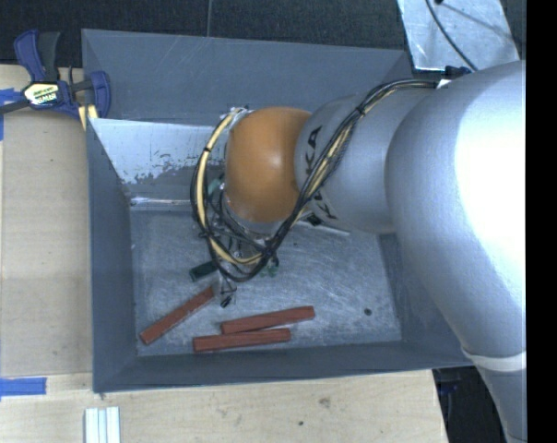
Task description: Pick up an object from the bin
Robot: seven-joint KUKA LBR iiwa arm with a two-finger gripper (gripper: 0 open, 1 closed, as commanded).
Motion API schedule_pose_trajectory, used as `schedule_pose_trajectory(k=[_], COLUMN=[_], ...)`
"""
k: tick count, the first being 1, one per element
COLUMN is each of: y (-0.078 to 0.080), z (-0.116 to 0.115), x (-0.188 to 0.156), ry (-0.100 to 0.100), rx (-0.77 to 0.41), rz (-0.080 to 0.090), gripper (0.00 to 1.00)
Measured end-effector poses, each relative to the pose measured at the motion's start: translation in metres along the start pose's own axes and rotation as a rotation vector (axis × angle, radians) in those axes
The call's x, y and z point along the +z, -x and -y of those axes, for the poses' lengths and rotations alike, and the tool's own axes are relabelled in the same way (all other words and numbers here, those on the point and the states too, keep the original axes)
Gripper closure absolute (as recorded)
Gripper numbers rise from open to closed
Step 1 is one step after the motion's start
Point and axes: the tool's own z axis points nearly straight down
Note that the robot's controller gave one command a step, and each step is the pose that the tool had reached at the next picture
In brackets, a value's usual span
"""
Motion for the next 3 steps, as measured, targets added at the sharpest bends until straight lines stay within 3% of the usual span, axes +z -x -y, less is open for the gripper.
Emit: schedule_pose_trajectory(k=[1,2,3], y=[0.001,0.001,0.002], z=[0.000,0.000,0.001], x=[-0.001,-0.004,-0.018], ry=[0.001,0.001,0.001], rx=[0.000,0.000,0.002], rz=[0.002,0.001,0.008], gripper=[0.00,1.00,1.00])
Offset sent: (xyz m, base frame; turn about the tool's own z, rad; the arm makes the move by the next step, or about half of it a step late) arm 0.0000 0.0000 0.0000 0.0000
